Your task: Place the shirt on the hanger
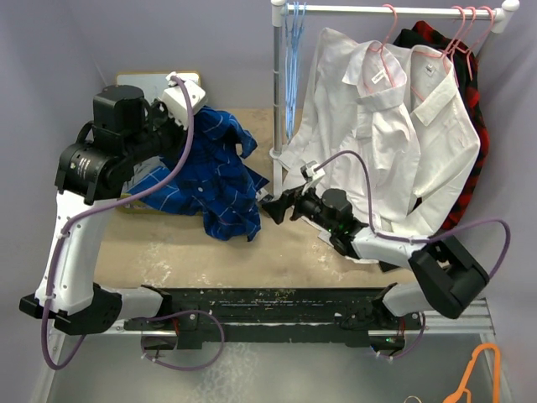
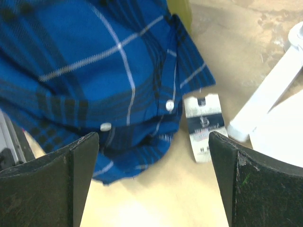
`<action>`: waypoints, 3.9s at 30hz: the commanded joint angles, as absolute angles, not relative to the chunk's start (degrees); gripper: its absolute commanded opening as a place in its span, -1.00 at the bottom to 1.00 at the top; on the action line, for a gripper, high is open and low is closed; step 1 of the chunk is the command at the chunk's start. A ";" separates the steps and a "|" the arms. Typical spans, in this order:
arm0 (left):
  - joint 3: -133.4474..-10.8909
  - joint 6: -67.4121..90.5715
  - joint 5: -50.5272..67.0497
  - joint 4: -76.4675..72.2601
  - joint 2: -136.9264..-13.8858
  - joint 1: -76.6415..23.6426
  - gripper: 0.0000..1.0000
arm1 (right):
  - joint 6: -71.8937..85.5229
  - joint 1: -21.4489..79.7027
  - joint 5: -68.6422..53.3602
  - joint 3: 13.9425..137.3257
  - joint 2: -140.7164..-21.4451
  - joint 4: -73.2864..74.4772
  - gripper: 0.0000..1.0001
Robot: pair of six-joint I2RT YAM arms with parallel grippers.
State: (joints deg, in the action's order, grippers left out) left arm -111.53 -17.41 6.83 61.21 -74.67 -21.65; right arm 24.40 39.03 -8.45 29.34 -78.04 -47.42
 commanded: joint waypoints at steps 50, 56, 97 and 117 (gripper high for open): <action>-116.57 -18.40 25.32 58.25 -83.16 -33.95 -1.00 | 24.02 37.44 11.99 53.71 -55.06 -5.66 -1.00; -118.65 -12.80 24.12 53.22 -87.02 -35.67 -1.00 | 20.72 37.47 17.03 61.47 -49.55 3.85 -1.00; -76.72 -10.35 -2.70 48.70 -70.84 -25.34 -0.42 | 35.02 47.25 12.49 65.16 -92.96 3.18 -0.22; -94.76 -20.91 -11.75 58.01 -69.56 -25.14 0.98 | 38.22 47.28 25.89 42.14 -61.36 -3.83 0.99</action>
